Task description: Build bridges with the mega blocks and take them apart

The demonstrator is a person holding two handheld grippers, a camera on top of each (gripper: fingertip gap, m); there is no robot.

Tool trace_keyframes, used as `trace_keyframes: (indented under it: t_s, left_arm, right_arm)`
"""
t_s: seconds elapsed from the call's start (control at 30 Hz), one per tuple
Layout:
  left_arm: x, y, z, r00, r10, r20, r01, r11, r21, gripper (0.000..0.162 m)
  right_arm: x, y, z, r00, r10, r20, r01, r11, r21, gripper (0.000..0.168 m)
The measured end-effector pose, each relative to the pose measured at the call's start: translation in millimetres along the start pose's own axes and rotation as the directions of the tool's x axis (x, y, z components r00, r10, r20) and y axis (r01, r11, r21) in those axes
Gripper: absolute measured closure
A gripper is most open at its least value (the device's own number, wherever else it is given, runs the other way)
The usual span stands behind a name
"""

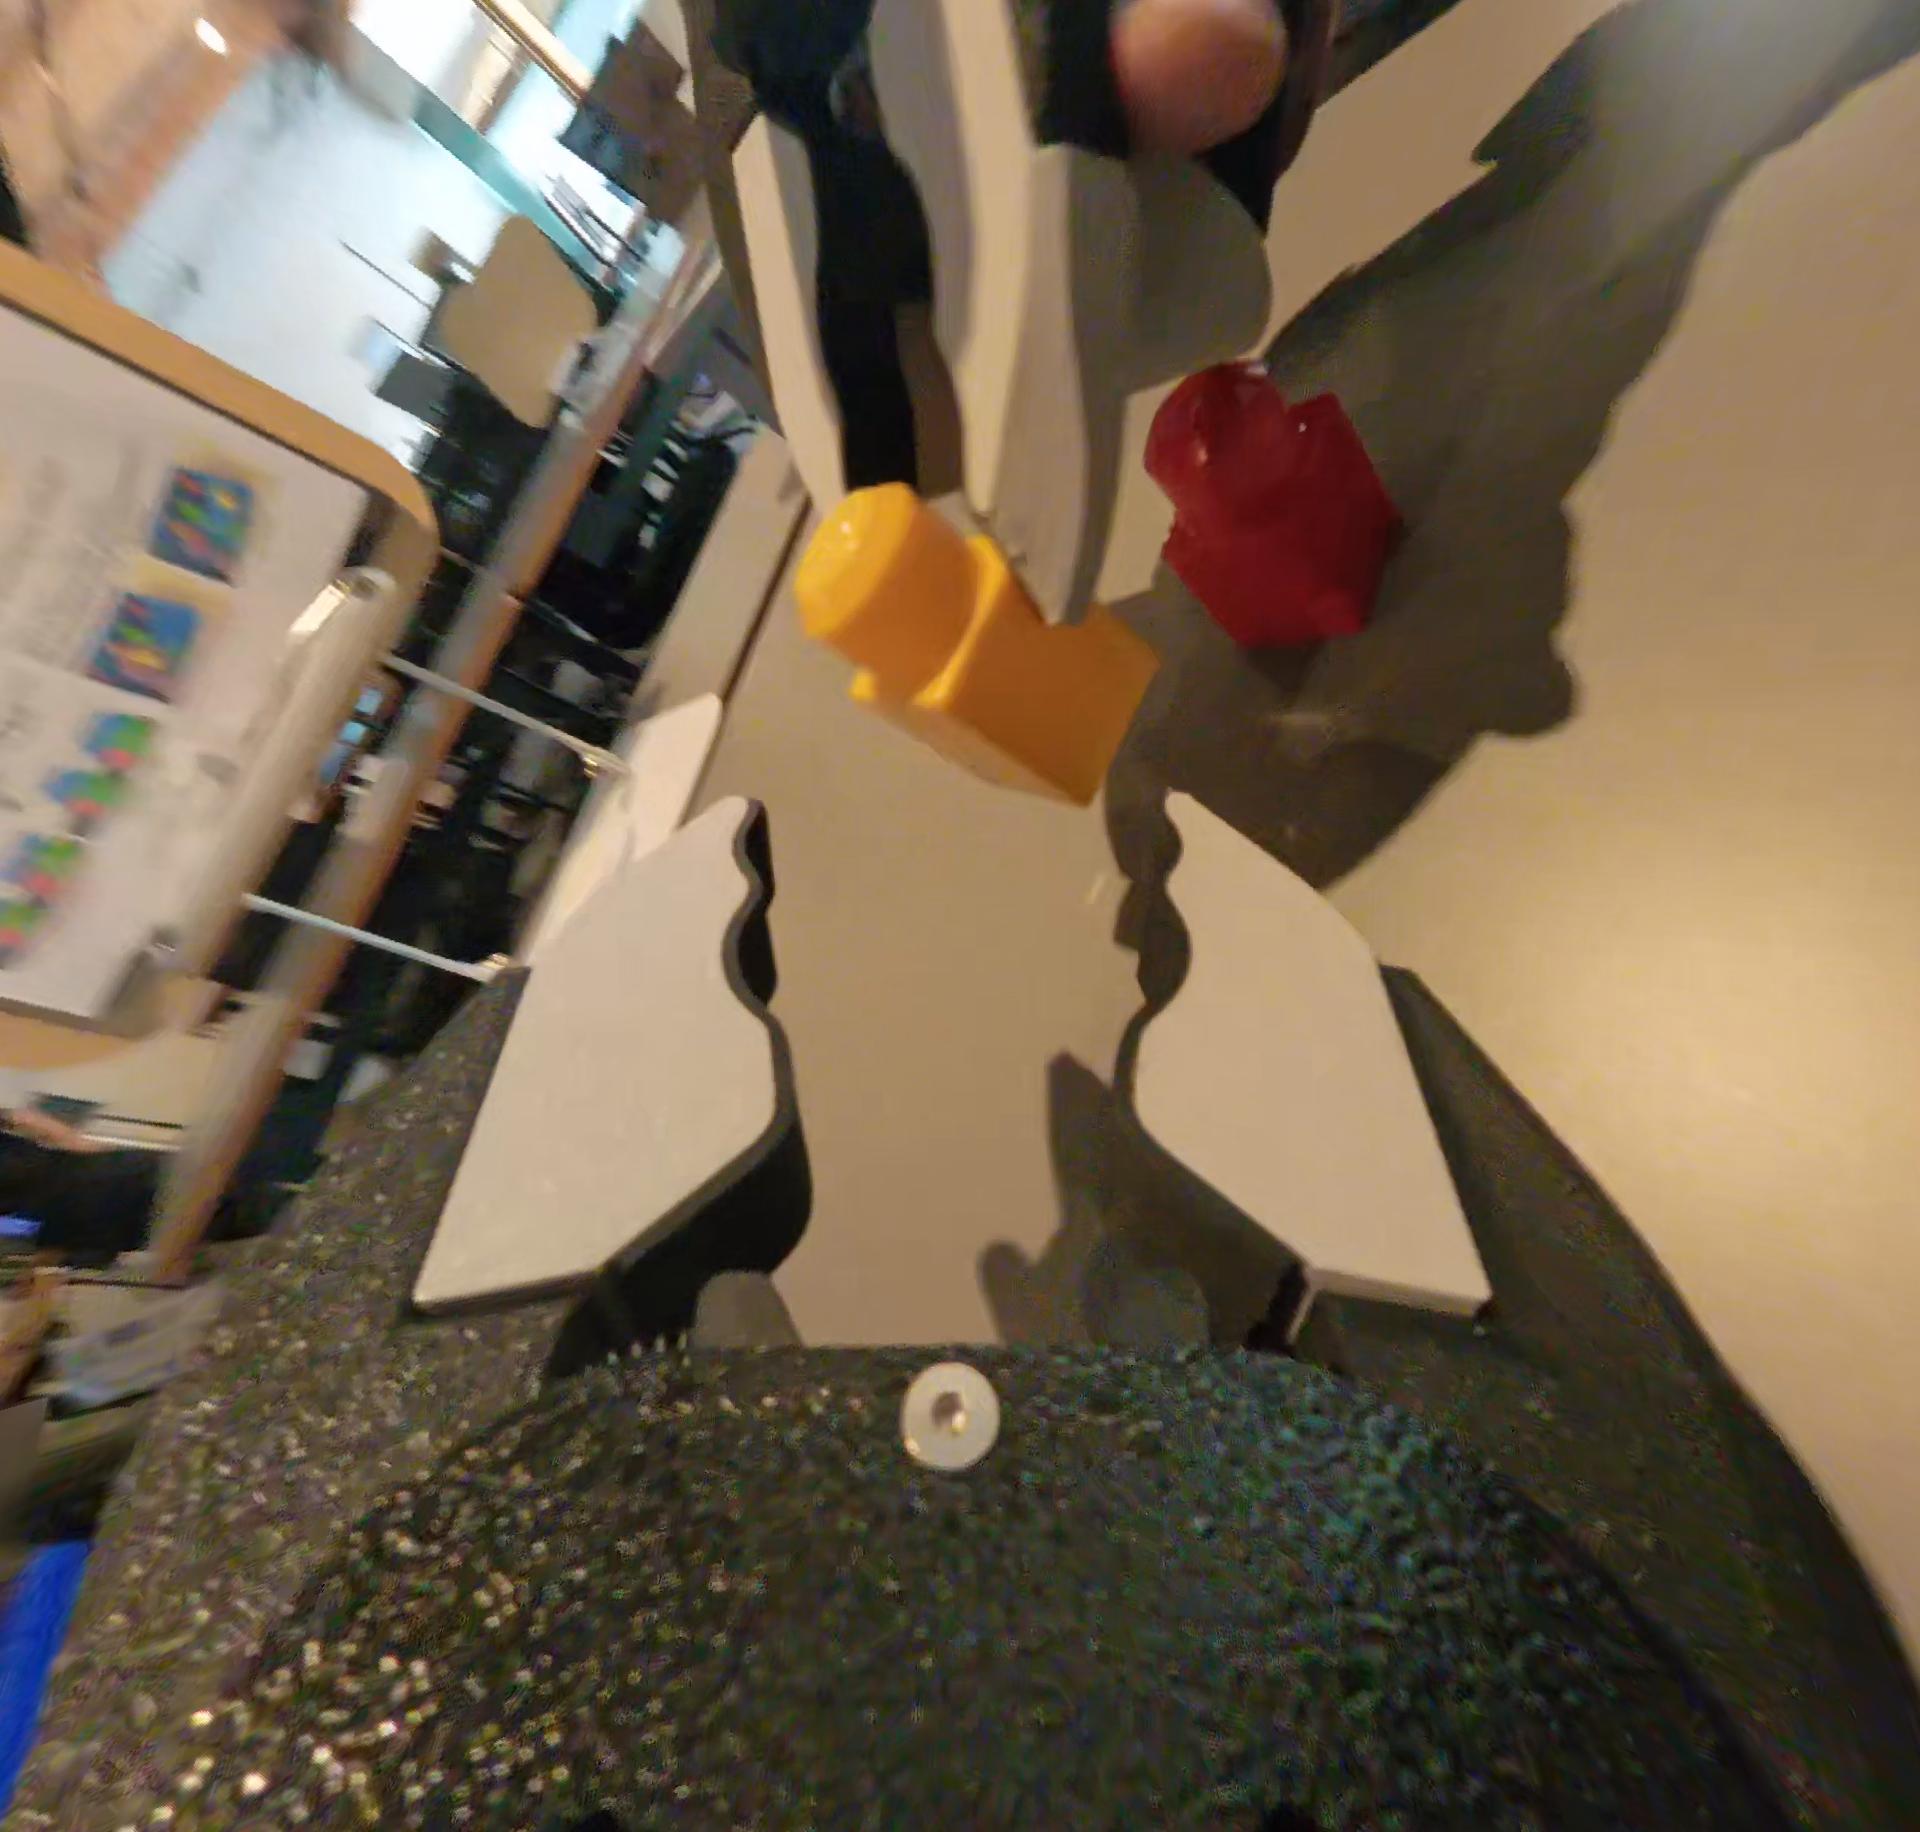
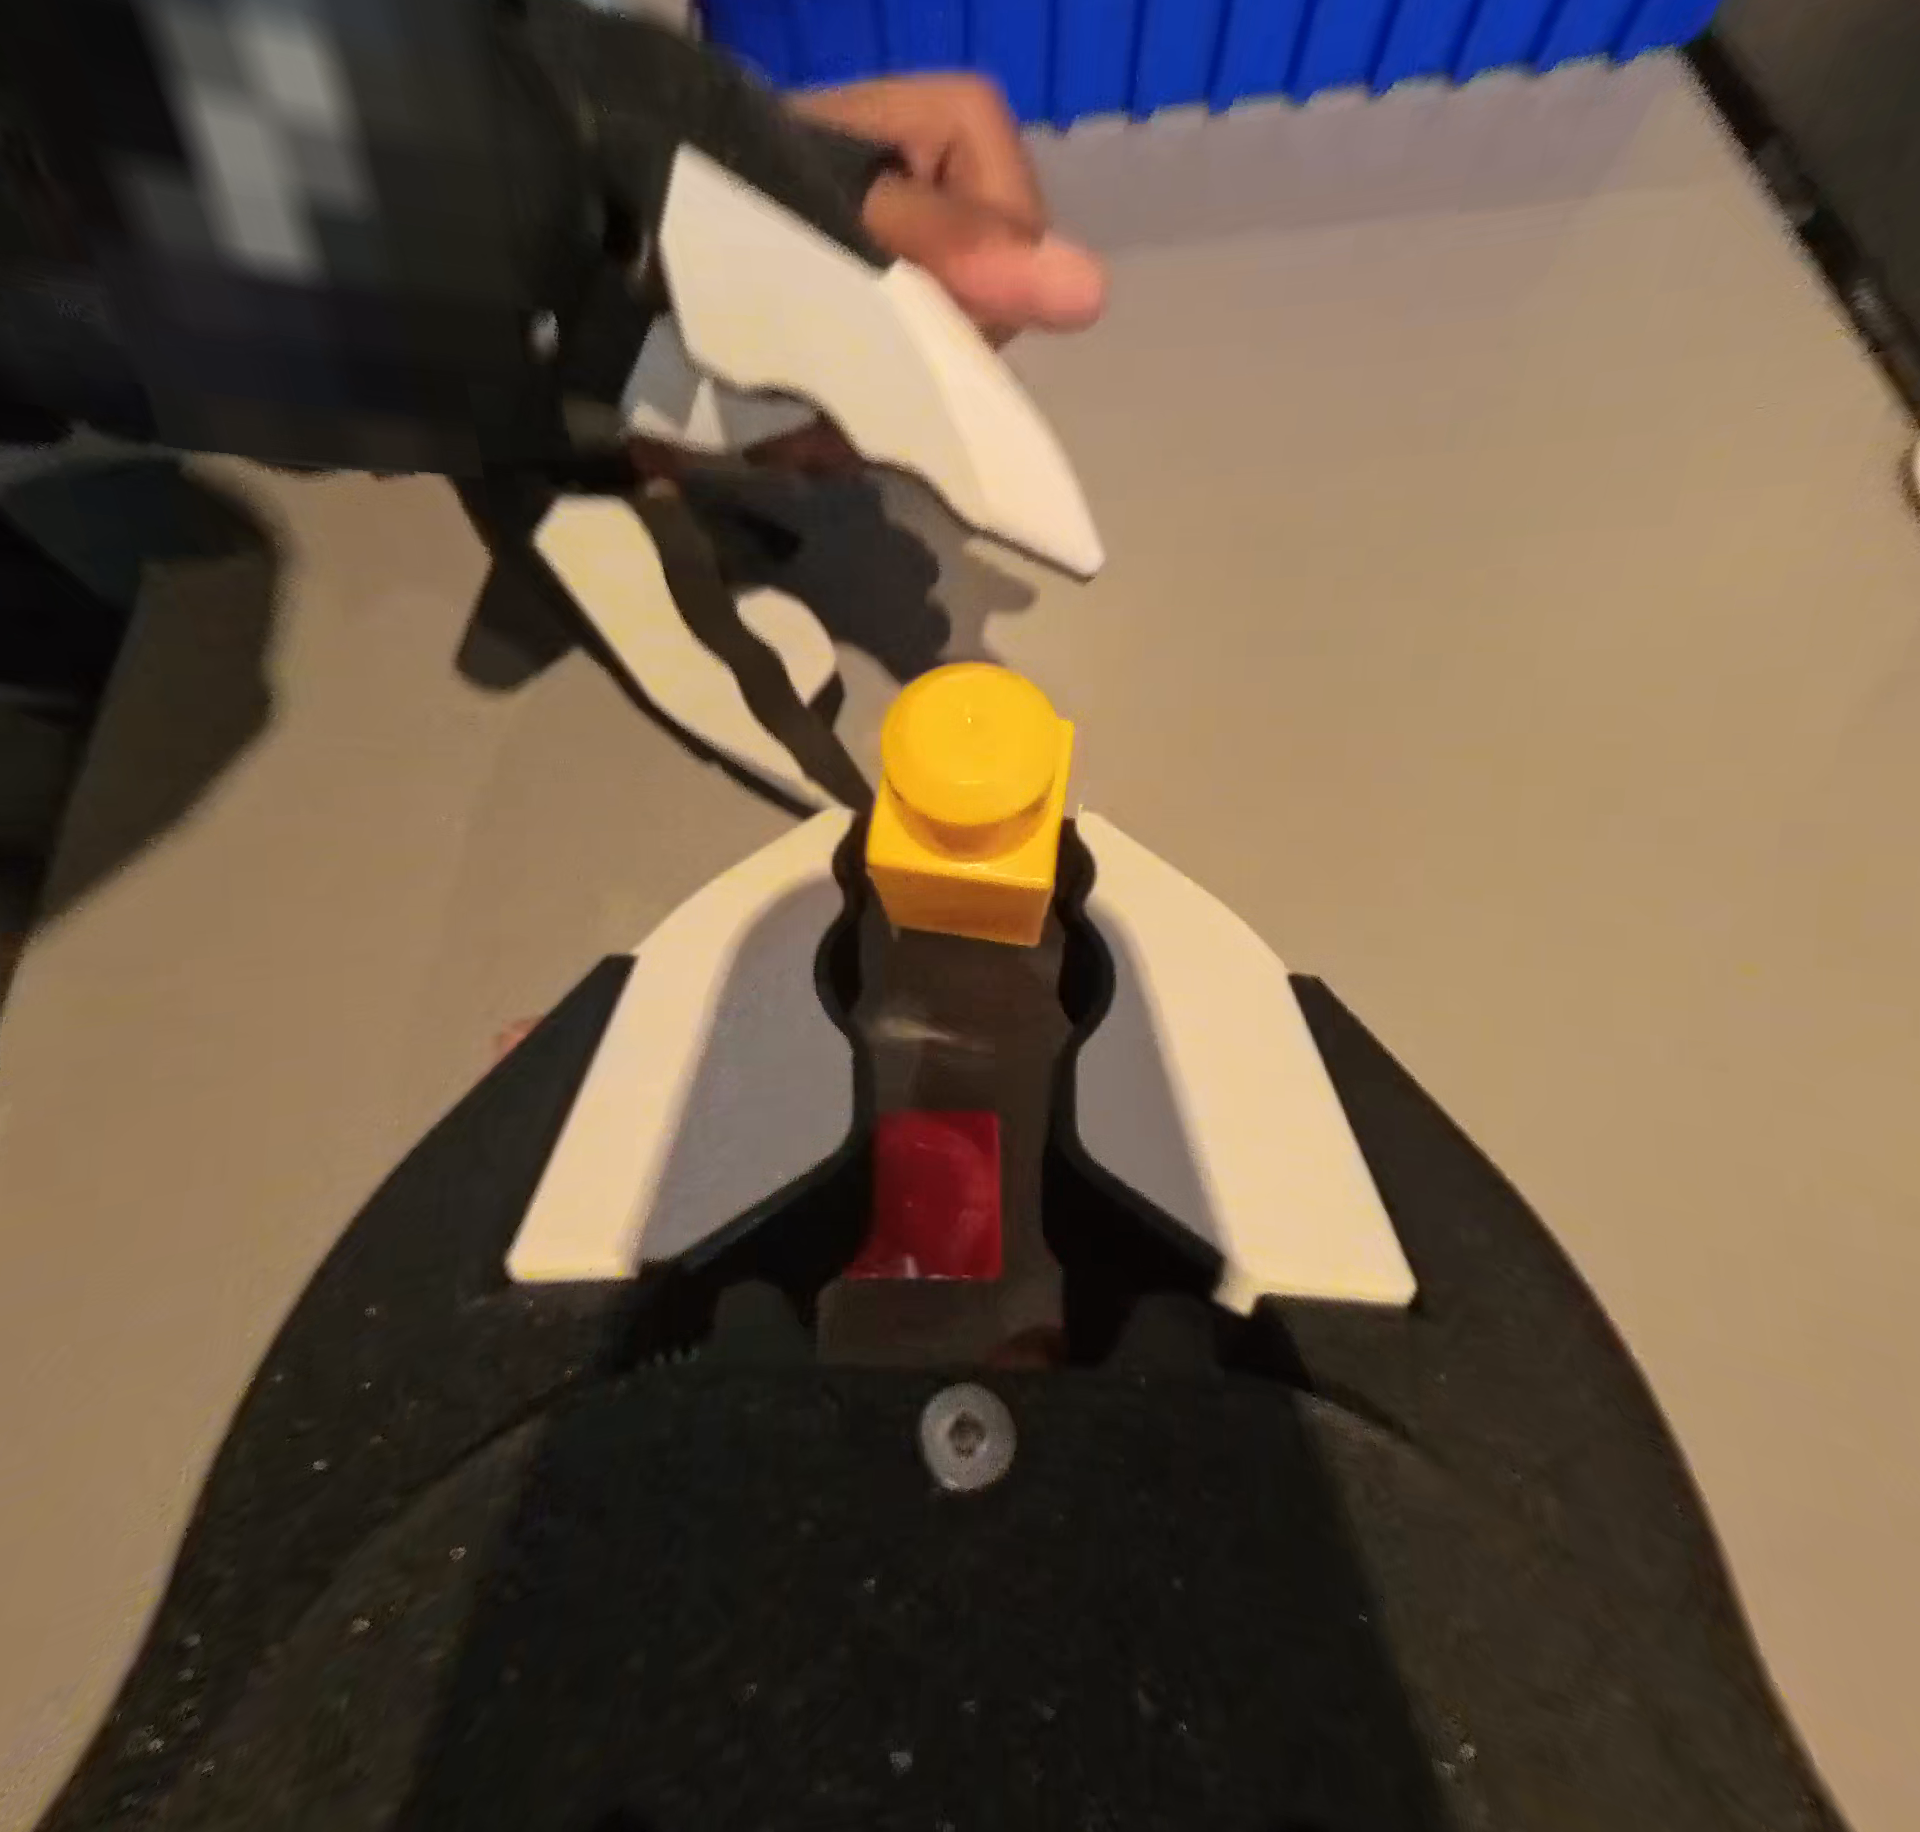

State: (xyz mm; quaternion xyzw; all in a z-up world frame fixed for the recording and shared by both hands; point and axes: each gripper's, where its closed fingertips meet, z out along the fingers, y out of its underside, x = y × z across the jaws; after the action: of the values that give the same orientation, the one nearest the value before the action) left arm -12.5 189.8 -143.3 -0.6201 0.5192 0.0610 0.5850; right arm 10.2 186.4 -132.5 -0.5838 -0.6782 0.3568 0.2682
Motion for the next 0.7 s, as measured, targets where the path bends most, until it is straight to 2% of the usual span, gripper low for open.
trace_keyframes:
  t_s: [0.13,0.27,0.3,0.4,0.47,0.57,0.7]
  left_arm:
    - [4.8,14.4,-3.9,0.989,-0.123,-0.086,0.122,0.992,-0.015,0.096]
    - [22.7,26.8,2.8,0.980,-0.109,-0.166,0.092,0.990,-0.104,0.096]
    - [28.5,26.8,4.2,0.974,-0.114,-0.195,0.093,0.989,-0.112,0.102]
    - [40.4,20.6,4.4,0.943,-0.160,-0.293,0.134,0.985,-0.106,0.100]
    - [43.9,21.5,2.9,0.920,-0.177,-0.351,0.143,0.982,-0.120,0.097]
    - [45.9,19.2,0.8,0.869,-0.229,-0.438,0.193,0.973,-0.126,0.092]
    - [47.9,8.1,7.3,0.778,-0.295,-0.555,0.286,0.952,-0.106,0.096]
  right_arm:
    - [-2.9,20.0,15.6,0.998,-0.026,0.060,0.034,0.990,-0.134,0.133]
    - [-8.6,40.0,29.5,0.995,-0.066,0.076,0.083,0.968,-0.238,0.131]
    - [-8.7,43.2,31.7,0.994,-0.080,0.071,0.095,0.963,-0.251,0.130]
    - [-8.0,44.2,27.7,0.994,-0.092,0.053,0.102,0.962,-0.253,0.125]
    - [-6.5,45.0,14.3,0.994,-0.110,0.018,0.112,0.965,-0.237,0.109]
    - [-13.1,49.0,-14.0,0.996,-0.093,0.004,0.092,0.986,-0.141,0.104]
    - [-10.9,69.5,-33.6,0.999,0.037,-0.015,-0.037,0.998,-0.048,0.104]
